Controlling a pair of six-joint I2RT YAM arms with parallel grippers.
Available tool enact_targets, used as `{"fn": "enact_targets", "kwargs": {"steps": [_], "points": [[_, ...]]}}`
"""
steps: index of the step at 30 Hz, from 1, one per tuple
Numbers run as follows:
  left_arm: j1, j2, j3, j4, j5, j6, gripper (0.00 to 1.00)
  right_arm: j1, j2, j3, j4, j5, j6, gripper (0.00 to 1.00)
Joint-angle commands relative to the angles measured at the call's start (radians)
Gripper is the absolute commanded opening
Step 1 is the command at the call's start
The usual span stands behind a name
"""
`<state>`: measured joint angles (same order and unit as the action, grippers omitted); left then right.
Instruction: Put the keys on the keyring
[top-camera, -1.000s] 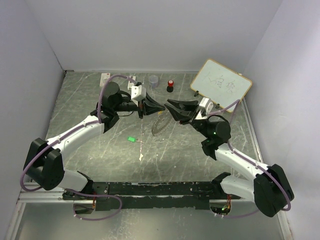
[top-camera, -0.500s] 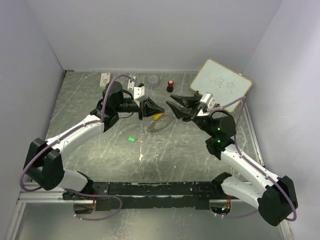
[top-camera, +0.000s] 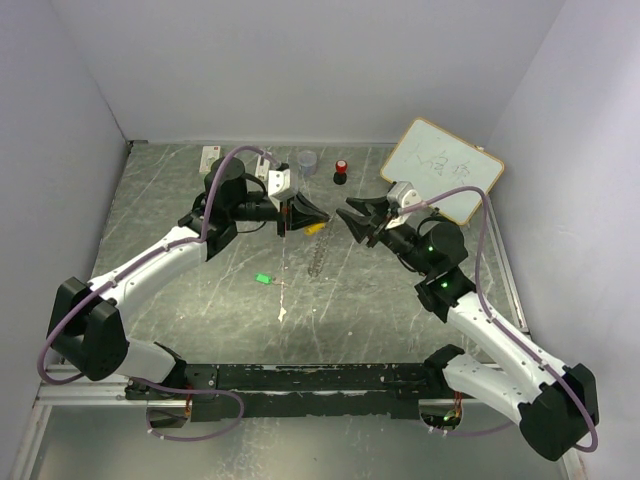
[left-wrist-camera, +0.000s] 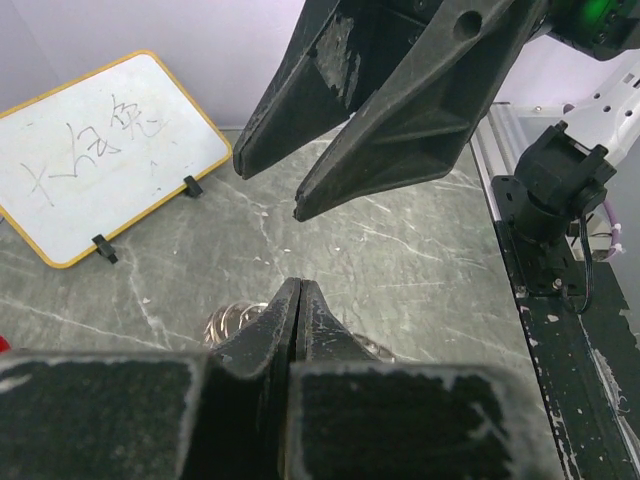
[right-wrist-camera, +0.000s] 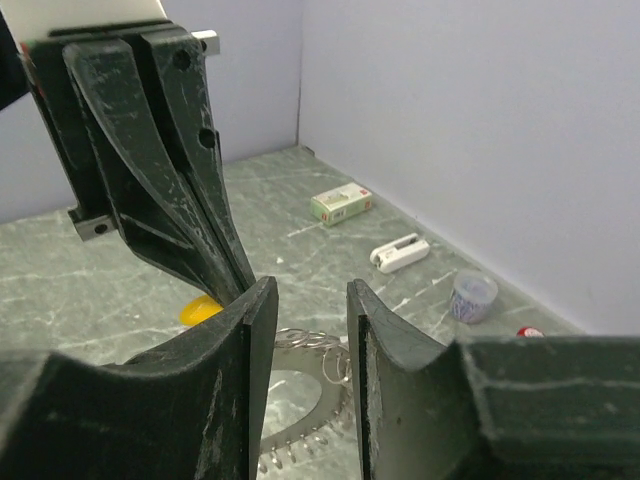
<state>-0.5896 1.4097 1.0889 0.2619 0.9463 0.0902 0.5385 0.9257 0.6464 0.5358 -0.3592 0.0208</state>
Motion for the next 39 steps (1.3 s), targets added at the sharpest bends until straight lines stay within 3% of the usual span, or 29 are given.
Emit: {"fn": "enact_targets", "kwargs": {"steps": [1, 22, 30, 39], "points": [[0.004, -0.029, 0.049, -0.003, 0.004, 0.028, 0.07, -0.003, -0.03, 0.029, -0.068, 0.025, -0.029, 0.34], [0.005, -0.033, 0.085, -0.088, 0.035, 0.114, 0.07, -0.005, 0.006, 0.055, -0.152, -0.029, -0.056, 0.35], [0.005, -0.034, 0.098, -0.126, 0.084, 0.17, 0.07, -0.005, 0.033, 0.073, -0.22, -0.057, -0.108, 0.44], [0.005, -0.026, 0.12, -0.179, 0.147, 0.228, 0.07, -0.006, 0.058, 0.069, -0.233, -0.094, -0.149, 0.46]]}}
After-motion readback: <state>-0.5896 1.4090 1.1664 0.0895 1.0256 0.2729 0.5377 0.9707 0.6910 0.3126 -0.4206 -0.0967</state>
